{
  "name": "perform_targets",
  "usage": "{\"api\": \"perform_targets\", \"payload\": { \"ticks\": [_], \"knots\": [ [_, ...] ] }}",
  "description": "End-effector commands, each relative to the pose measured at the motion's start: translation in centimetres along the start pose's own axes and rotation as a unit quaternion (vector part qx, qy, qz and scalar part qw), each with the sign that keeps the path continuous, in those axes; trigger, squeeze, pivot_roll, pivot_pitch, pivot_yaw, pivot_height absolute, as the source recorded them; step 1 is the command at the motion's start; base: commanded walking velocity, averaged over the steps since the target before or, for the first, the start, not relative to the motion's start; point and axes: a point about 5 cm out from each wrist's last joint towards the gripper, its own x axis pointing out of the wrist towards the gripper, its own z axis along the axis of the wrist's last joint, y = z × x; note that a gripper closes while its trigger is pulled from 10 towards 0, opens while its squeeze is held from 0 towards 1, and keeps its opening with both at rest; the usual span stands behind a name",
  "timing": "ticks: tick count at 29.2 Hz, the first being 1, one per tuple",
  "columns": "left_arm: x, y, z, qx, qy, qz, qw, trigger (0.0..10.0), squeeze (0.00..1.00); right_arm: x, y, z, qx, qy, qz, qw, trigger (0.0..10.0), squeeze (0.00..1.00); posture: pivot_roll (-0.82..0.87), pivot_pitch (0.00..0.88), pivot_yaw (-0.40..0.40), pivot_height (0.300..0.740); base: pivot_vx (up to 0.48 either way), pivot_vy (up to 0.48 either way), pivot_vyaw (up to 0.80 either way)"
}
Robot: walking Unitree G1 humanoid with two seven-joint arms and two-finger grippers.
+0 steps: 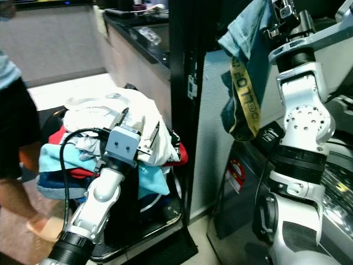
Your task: Clothes washing
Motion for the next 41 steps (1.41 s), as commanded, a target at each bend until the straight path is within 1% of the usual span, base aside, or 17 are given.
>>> {"api": "perform_targets", "payload": {
  "ticks": [1, 3, 6, 8, 9, 10, 14, 17, 22, 31, 32, 34, 35, 36, 37, 41],
  "knots": [
    [-0.1, -0.3, 0.3, 0.003, 0.002, 0.000, 1.000, 10.0, 0.00, 0.0, 0.0, -0.1, -0.001, -0.001, 0.002, 1.000, 0.0, 0.00, 0.12, 0.014, -0.071, 0.740, 0.000, 0.000, 0.00],
    [0.2, -0.2, 1.0, 0.007, -0.007, 0.001, 1.000, 10.0, 0.00, 0.0, 0.0, -0.3, 0.000, 0.000, 0.003, 1.000, 0.0, 0.00, 0.12, 0.016, -0.072, 0.740, 0.000, 0.000, 0.00],
    [0.5, -0.1, 1.3, 0.008, -0.012, 0.003, 1.000, 10.0, 0.00, 0.0, 0.0, -0.5, 0.001, 0.001, 0.002, 1.000, 0.0, 0.00, 0.12, 0.018, -0.074, 0.740, 0.000, 0.000, 0.00],
    [1.2, -0.2, 2.1, 0.005, -0.028, -0.001, 1.000, 10.0, 0.00, 0.0, -0.1, -0.5, -0.002, 0.002, -0.002, 1.000, 0.0, 0.00, 0.12, 0.018, -0.073, 0.740, 0.000, 0.000, 0.00],
    [1.2, -0.2, 2.1, 0.005, -0.028, -0.001, 1.000, 10.0, 0.00, 0.0, -0.1, -0.5, -0.002, 0.002, -0.002, 1.000, 0.0, 0.00, 0.12, 0.018, -0.073, 0.740, 0.000, 0.000, 0.00],
    [1.6, -0.3, 2.7, 0.003, -0.038, -0.006, 0.999, 10.0, 0.00, 0.0, -0.2, -0.5, -0.008, 0.002, -0.007, 1.000, 0.0, 0.00, 0.12, 0.019, -0.072, 0.740, 0.000, 0.000, 0.00],
    [2.2, -0.6, 3.3, 0.000, -0.045, -0.017, 0.999, 10.0, 0.00, 0.0, -0.7, -0.1, -0.026, -0.006, -0.027, 0.999, 0.0, 0.00, 0.11, 0.018, -0.069, 0.740, 0.000, 0.000, 0.00],
    [2.4, -0.7, 3.5, -0.003, -0.047, -0.018, 0.999, 10.0, 0.00, 0.0, -0.9, 0.2, -0.027, -0.008, -0.032, 0.999, 0.0, 0.00, 0.11, 0.016, -0.069, 0.740, 0.000, 0.000, 0.00],
    [2.6, -0.7, 3.7, -0.006, -0.050, -0.020, 0.999, 10.0, 0.00, 0.0, -1.0, 0.4, -0.025, -0.006, -0.031, 0.999, 0.0, 0.00, 0.11, 0.016, -0.070, 0.740, 0.000, 0.000, -0.74],
    [2.6, -1.0, 3.6, -0.017, -0.042, -0.030, 0.999, 10.0, 0.00, 0.0, -1.1, 0.6, -0.031, -0.007, -0.030, 0.999, 0.0, 0.00, 0.11, 0.017, -0.070, 0.740, 0.000, 0.000, -0.77],
    [2.5, -1.1, 3.4, -0.022, -0.037, -0.031, 0.999, 10.0, 0.00, 0.0, -1.2, 0.7, -0.036, -0.009, -0.032, 0.999, 0.0, 0.00, 0.11, 0.018, -0.071, 0.740, 0.000, 0.000, -0.77],
    [2.3, -1.2, 3.0, -0.031, -0.026, -0.033, 0.999, 10.0, 0.00, 0.1, -1.3, 1.0, -0.060, -0.007, -0.039, 0.997, 0.0, 0.00, 0.11, 0.019, -0.069, 0.740, 0.000, 0.000, -0.77],
    [2.3, -1.2, 3.0, -0.031, -0.026, -0.033, 0.999, 10.0, 0.00, 0.1, -1.3, 1.0, -0.060, -0.007, -0.039, 0.997, 0.0, 0.00, 0.11, 0.019, -0.069, 0.740, 0.000, 0.000, -0.77],
    [2.2, -1.2, 2.8, -0.033, -0.020, -0.034, 0.999, 10.0, 0.00, 0.2, -1.2, 0.8, -0.103, 0.007, -0.041, 0.994, 0.0, 0.00, 0.11, 0.021, -0.067, 0.740, 0.000, 0.000, -0.78],
    [2.2, -1.2, 2.7, -0.034, -0.018, -0.036, 0.999, 10.0, 0.00, 0.3, -1.2, 0.6, -0.116, 0.013, -0.042, 0.992, 0.0, 0.00, 0.10, 0.022, -0.067, 0.740, 0.000, 0.000, -0.78],
    [2.1, -1.3, 2.7, -0.033, -0.016, -0.039, 0.999, 10.0, 0.00, 0.6, -1.0, 0.1, -0.137, 0.025, -0.039, 0.990, 0.0, 0.00, 0.10, 0.024, -0.068, 0.740, 0.000, 0.000, -0.78]
  ]
}}
